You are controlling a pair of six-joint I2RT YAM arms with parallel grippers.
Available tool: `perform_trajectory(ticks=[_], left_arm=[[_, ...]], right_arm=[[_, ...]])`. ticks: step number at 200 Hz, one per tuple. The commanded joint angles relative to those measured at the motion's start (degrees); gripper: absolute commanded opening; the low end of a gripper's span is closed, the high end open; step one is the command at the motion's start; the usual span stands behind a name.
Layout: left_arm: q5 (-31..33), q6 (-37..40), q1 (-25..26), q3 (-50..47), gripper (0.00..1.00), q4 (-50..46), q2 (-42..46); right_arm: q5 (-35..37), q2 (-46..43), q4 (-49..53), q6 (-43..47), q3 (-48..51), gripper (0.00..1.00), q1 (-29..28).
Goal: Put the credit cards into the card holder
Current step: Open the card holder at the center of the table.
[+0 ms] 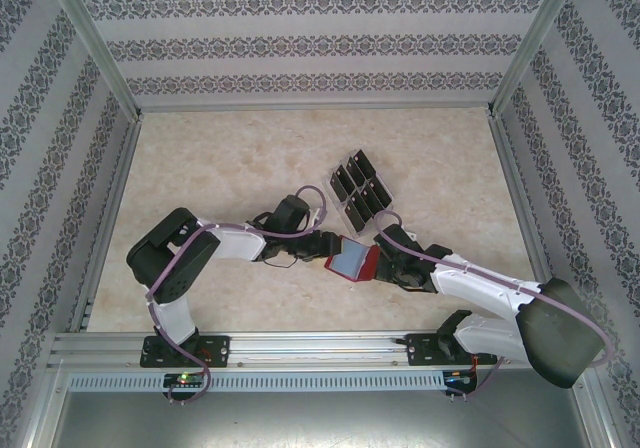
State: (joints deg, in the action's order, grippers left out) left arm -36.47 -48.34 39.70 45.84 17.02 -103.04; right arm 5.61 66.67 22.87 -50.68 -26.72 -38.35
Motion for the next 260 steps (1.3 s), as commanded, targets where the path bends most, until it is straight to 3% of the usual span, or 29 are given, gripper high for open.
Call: perform_trajectory(ticks=[1,32,59,167,197,237,260], left_arm=[[-0.3,0.74,0.55,-0.7,0.58,0.83,-0.57],[4.07,4.16,0.97,0.09,0.59,-5.42,1.04],[2.88,6.05,1.64,2.14,0.58,-7.95,0.34],[0.43,0.77,2.13,-0.22,0.22,3.26,0.74],[0.25,-0.37,2.18,-0.62,0.0,5.15,1.22],[3.39,1.13,1.78,-1.94,0.0,1.01,7.07],[10.06,6.75,1.69,-1.06,0.0,-11.63,14.1]], right_arm=[[1.37,0.13,0.07,0.08,0.72,0.0,0.52],[1.4,-0.05,0.23,0.14,0.71,0.0,0.64],[1.43,0.15,0.07,-0.01,0.91,0.0,0.64],[1.39,-0.49,0.33,-0.02,1.49,0.0,0.78],[1.23,-0.64,0.35,0.05,1.4,0.0,0.74],[-2.67,-0.72,0.22,2.78,-0.75,0.0,-0.46],[-2.93,-0.52,2.05,3.42,-4.96,0.26,-3.56]])
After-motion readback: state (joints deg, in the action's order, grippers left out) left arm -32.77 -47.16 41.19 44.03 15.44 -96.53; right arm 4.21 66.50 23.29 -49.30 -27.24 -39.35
